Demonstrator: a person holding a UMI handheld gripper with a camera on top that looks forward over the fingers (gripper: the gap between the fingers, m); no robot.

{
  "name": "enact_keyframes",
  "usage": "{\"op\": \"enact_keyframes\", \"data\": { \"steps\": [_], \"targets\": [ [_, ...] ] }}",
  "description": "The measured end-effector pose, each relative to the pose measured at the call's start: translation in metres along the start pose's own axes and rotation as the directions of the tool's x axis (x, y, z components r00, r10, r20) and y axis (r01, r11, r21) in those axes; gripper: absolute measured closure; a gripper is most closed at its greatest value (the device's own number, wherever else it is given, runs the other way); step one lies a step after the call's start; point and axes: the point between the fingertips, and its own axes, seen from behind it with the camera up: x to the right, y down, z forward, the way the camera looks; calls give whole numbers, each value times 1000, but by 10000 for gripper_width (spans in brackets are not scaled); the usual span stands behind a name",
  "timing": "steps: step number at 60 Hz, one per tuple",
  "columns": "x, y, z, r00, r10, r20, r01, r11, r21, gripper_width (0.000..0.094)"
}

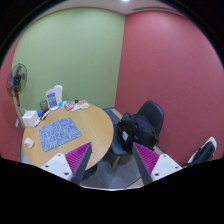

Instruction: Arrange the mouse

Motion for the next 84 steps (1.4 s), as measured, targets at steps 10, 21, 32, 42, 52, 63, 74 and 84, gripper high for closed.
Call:
{"op": "enact_keyframes", "data": {
  "steps": [10, 21, 32, 42, 52, 63, 74, 84],
  "targets": [
    [-29, 36, 9, 999, -44, 29, 45, 997, -55, 108],
    [-116, 102, 23, 985, -93, 143, 109, 987, -114, 104],
    [-257, 145, 33, 941, -136, 309, 186, 973, -137, 107],
    [-390, 152, 52, 889, -175, 423, 231, 969, -86, 111],
    [-490, 151, 89, 847, -216, 487, 275, 960, -53, 108],
    [-548, 146, 134, 831, -274, 484, 332, 943, -37, 110],
    [-571, 129, 167, 824, -306, 477, 360, 932, -25, 115],
    [-583, 110, 199, 840, -296, 455, 344, 939, -26, 113]
  ]
}}
